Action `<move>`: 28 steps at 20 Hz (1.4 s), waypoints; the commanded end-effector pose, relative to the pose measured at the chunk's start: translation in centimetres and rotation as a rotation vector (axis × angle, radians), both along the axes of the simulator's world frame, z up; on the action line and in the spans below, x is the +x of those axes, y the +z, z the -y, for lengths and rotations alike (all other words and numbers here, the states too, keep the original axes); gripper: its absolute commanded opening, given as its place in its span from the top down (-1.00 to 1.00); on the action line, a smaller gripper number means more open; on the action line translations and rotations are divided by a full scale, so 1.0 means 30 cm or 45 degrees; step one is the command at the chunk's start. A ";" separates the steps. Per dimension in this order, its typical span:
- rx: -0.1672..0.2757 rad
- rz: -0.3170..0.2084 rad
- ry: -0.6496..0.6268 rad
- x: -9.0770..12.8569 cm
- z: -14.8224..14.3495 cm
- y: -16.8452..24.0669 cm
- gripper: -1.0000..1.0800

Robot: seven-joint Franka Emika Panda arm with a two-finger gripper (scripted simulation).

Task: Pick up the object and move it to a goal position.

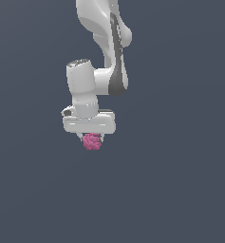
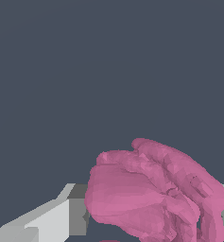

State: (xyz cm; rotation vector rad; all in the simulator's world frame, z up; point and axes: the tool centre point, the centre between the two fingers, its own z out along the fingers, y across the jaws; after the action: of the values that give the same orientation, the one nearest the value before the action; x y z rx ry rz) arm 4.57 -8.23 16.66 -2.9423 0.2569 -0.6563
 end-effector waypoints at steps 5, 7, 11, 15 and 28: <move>0.024 0.166 0.034 0.095 0.083 0.152 1.00; 0.031 0.214 0.045 0.119 0.106 0.198 1.00; 0.046 0.307 0.064 0.162 0.153 0.290 1.00; 0.061 0.399 0.084 0.198 0.199 0.382 1.00; 0.113 0.707 0.150 0.275 0.357 0.703 1.00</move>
State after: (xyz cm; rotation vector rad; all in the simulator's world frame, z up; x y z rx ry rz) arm 12.63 -18.33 36.48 -2.5618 0.0644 -1.3168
